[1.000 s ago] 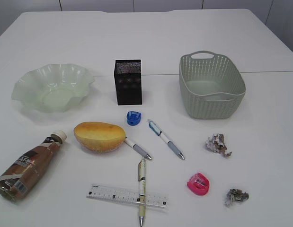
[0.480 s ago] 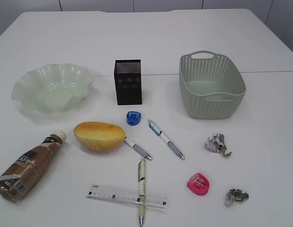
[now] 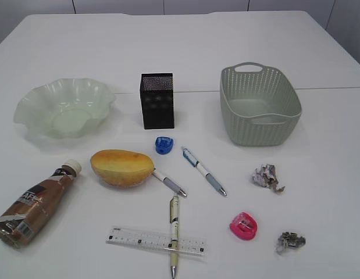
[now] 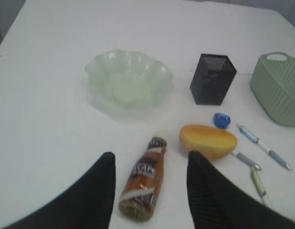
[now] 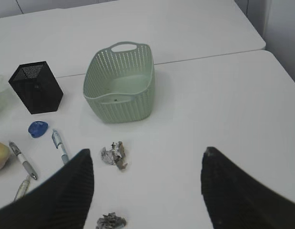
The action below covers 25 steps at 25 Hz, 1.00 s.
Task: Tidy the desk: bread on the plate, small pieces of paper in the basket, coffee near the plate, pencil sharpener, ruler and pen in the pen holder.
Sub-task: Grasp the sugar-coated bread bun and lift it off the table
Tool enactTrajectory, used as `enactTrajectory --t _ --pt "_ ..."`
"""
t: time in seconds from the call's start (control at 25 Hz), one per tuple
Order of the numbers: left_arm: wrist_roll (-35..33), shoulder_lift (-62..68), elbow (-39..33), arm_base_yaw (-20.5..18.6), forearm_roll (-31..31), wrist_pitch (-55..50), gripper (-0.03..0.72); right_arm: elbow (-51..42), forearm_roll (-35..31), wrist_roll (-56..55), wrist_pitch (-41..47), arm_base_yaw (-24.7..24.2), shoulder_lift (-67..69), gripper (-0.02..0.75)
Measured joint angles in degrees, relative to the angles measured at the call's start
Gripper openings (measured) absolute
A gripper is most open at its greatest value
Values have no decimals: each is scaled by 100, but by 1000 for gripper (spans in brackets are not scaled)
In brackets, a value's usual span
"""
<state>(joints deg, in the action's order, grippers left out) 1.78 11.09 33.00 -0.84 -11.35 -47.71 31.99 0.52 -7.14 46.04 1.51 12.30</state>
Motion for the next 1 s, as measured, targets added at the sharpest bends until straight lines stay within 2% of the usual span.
enactTrajectory --t 0.28,0.6,0.84,1.0 --pt "-34 958 0 0 -107 1687 362 375 -140 -3 -471 0 1577 517" --pt "-222 2676 59 10 -133 2033 361 1110 -240 -3 -339 0 3181 517" --pt "-1014 4247 796 277 -163 2047 361 1341 -240 -3 109 0 3878 517" --pt "-1648 5442 1742 494 -163 1839 361 1341 -275 -3 374 0 4220 517"
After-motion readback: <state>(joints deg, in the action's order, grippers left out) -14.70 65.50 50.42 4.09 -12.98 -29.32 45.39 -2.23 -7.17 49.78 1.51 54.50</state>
